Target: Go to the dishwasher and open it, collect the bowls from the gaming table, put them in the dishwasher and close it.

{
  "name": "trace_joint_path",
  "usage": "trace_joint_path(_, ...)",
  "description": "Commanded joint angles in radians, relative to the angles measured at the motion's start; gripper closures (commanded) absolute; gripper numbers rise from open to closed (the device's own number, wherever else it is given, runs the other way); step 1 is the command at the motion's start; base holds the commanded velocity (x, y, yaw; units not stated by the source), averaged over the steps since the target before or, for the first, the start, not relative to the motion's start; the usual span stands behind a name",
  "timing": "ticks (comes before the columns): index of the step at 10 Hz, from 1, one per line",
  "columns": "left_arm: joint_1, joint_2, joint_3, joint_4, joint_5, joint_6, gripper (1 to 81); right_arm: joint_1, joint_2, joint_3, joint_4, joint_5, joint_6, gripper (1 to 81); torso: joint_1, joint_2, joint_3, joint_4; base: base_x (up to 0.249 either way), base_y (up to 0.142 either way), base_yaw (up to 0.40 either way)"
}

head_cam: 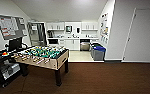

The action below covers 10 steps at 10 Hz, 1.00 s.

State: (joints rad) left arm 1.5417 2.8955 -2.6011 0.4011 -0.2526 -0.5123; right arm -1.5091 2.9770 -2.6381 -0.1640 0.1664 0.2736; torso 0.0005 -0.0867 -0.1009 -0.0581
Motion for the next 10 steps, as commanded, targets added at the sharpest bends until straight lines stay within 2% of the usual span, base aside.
trace_joint_path(1, -0.048, -0.013, 0.001, 0.009, 0.032, 0.002, 81.1, 0.033, 0.019, 0.018, -0.048, -0.088, -0.027, 81.1, 0.000, 0.000, 0.000, 0.000, 0.135, 0.000, 0.000)
trace_joint_path(10, -0.047, -0.011, 0.001, 0.009, 0.032, 0.002, 81.1, 0.031, 0.019, 0.014, -0.045, -0.085, -0.027, 81.1, 0.000, 0.000, 0.000, 0.000, 0.135, 0.000, 0.000)
